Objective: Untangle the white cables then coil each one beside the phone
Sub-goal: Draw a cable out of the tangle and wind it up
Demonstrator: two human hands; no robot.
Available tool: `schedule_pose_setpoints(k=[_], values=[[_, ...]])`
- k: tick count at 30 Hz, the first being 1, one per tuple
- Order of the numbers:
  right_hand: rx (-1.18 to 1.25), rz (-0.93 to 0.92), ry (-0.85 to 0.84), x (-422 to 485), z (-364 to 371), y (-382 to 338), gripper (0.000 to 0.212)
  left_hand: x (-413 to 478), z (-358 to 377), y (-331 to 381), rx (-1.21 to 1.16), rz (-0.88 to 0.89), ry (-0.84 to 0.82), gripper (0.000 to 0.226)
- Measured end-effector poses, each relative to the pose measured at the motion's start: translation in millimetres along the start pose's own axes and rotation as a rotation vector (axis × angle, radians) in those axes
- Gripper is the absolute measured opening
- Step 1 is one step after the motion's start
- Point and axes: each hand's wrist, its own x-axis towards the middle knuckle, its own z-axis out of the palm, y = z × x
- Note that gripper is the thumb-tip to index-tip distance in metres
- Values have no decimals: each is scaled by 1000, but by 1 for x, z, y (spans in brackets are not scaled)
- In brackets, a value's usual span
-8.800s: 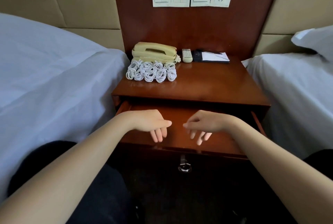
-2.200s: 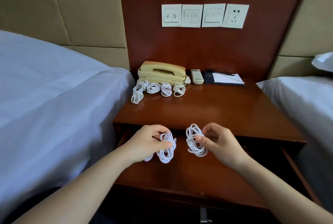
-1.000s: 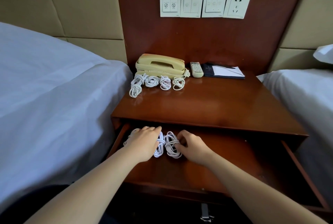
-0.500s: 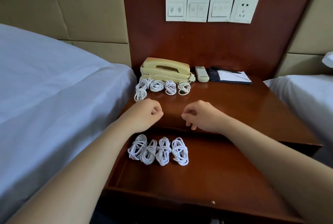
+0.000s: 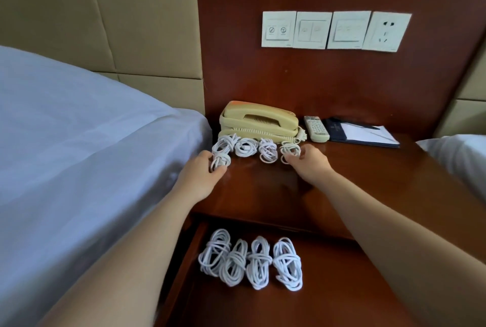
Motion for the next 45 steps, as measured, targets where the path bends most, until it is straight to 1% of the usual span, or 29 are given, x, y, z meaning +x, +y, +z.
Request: schedule_pose_setpoints(k=[5, 8, 10, 13, 15, 17, 20, 22, 26, 30, 32, 34, 35, 40, 43, 45], values=[[28, 61, 68, 23, 16, -10, 48, 5, 3, 0, -62, 7, 2, 46], [40, 77, 76, 28, 21, -14, 49, 7, 3, 2, -26, 38, -26, 46], [27, 72, 76, 28, 22, -15, 51, 8, 2, 4, 9, 38, -32, 43], [48, 75, 74, 24, 21, -12, 51, 8, 0, 4, -13, 9, -42, 36], [59, 93, 83, 20, 17, -9, 49, 7, -3, 4, -19, -2, -58, 33], [47, 92, 99, 14, 12, -5, 39, 5, -6, 5, 3, 4, -81, 31], [11, -26, 110, 3, 7, 6, 18, -1, -9, 11, 63, 39, -116, 28], [-27, -94, 106, -4, 4, 12, 11, -6, -10, 15, 109, 78, -138, 27], [-101, -113, 65, -14, -6, 17, 8, -18, -8, 19, 256, 123, -161, 34], [-172, -162, 47, -28, -12, 24, 8, -25, -6, 23, 451, 159, -62, 43], [-210, -189, 61, -38, -15, 27, 9, -26, -4, 26, 487, 166, -21, 52], [-244, -201, 77, -50, -17, 29, 9, -25, -1, 27, 497, 155, 9, 57], [-257, -206, 80, -56, -17, 31, 10, -26, 0, 28, 505, 148, 21, 56], [-271, -234, 92, -83, -25, 36, 12, -18, -4, 37, 442, 97, 20, 35], [-268, -230, 95, -97, -38, 39, 11, -20, -7, 43, 400, 99, -20, 37], [-239, -239, 98, -108, -45, 46, 10, -27, -4, 47, 312, 119, -78, 43]])
